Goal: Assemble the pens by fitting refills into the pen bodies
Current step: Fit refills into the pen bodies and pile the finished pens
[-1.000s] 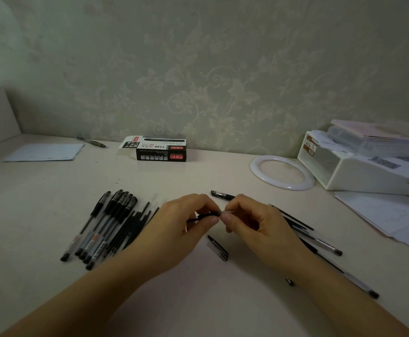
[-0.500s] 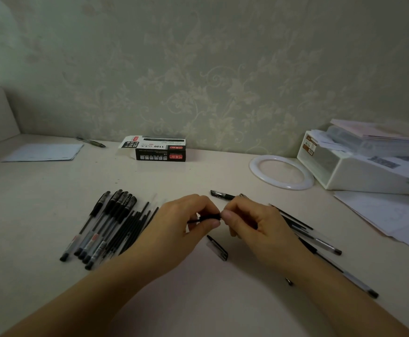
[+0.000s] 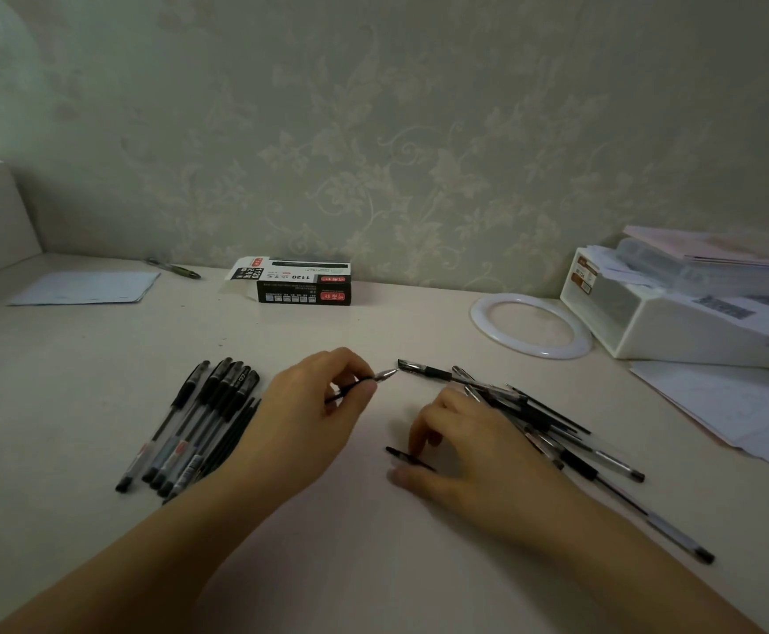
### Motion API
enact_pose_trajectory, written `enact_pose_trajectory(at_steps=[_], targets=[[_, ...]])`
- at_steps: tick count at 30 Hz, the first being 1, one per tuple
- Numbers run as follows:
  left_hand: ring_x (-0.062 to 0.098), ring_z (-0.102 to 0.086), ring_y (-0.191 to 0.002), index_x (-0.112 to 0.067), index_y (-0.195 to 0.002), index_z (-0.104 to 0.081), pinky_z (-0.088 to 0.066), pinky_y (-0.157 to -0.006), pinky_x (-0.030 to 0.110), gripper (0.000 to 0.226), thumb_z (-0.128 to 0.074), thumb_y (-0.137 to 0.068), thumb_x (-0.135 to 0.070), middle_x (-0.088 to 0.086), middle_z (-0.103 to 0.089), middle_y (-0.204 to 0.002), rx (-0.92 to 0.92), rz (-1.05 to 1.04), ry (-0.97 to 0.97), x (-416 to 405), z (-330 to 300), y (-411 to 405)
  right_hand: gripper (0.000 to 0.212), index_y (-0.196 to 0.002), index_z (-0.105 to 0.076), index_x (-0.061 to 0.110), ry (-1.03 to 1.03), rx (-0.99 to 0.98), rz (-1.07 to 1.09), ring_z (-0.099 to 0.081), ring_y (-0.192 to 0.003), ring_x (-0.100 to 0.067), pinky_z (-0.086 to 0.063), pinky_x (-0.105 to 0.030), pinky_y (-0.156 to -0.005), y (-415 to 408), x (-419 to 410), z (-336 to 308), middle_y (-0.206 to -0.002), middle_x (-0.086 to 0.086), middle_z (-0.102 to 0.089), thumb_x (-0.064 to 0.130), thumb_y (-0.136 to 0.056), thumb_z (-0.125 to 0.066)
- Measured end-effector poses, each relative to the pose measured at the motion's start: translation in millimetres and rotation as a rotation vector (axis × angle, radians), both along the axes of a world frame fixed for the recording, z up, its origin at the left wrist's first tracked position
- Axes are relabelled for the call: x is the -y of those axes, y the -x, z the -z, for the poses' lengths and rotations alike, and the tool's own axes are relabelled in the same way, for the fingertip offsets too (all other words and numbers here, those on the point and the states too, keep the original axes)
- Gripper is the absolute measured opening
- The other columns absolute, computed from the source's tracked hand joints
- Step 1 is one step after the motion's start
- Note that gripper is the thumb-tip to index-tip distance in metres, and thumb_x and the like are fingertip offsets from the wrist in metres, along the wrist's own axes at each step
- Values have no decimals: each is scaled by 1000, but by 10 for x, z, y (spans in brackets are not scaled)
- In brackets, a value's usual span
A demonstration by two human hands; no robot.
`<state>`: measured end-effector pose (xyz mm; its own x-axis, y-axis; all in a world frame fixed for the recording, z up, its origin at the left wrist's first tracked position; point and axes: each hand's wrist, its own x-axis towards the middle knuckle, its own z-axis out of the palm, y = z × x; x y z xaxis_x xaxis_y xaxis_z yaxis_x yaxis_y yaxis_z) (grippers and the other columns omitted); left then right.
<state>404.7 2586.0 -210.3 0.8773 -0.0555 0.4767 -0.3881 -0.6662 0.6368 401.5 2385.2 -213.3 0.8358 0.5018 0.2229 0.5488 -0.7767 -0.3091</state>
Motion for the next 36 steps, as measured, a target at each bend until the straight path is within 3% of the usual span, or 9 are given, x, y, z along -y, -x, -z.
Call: enact_pose_trajectory(at_steps=[3, 6, 9, 11, 24, 27, 36], targets=[[-4, -52, -87, -29, -92, -65, -40, -73, 2, 6, -60, -91, -26, -13, -61, -84, -16, 38, -44, 7, 20, 10, 21, -92, -55, 28, -18, 22, -35, -45, -87, -3, -37, -24, -77, 4, -22, -3, -93, 14, -49, 49, -91, -56], [-6, -51, -89, -33, -92, -64, -38, -71, 0, 6, -61, -91, -27, -15, -60, -84, -29, 77, -115, 7, 29, 17, 14, -92, -53, 28, -134, 42, 42, -51, -82, -3, -44, -25, -73, -16, 6, -24, -89, 13, -57, 41, -96, -54], [-5, -52, -88, -36, -91, -63, -39, -72, 2, 6, -60, -91, -30, -16, -60, -84, -46, 93, -144, -10, 37, 1, 2, -95, -63, 26, -341, 48, 81, -58, -83, -2, -45, -13, -71, -66, 50, -38, -88, 12, -62, 27, -94, -63], [-2, -53, -85, -37, -90, -62, -40, -71, 5, 7, -60, -91, -31, -15, -59, -84, -47, 114, -148, -7, 37, -1, 6, -95, -68, 26, -419, 20, 80, -59, -86, 0, -43, -9, -72, -76, 58, -43, -88, 13, -64, 22, -91, -67], [0, -54, -84, -36, -89, -62, -42, -69, 11, 2, -61, -90, -34, -16, -60, -86, -55, 149, -157, -9, 27, -7, 10, -93, -73, 27, -604, -81, 86, -63, -81, 2, -45, -8, -71, -86, 71, -24, -85, 20, -68, 19, -88, -72], [2, -55, -83, -35, -90, -60, -46, -67, 16, 3, -63, -89, -35, -17, -61, -85, -66, 193, -134, 29, 25, 30, 10, -96, -74, 27, -541, -96, -3, -64, -82, -4, -48, -13, -70, -71, 32, -29, -87, 15, -69, 20, -88, -71], [5, -54, -81, -27, -82, -57, -40, -66, 8, 11, -66, -88, -29, -15, -59, -78, -19, 253, -161, 72, 3, 76, 9, -91, -78, 27, -538, -88, -76, -68, -81, -6, -51, -17, -70, -77, 64, -3, -85, 15, -72, 21, -87, -73]])
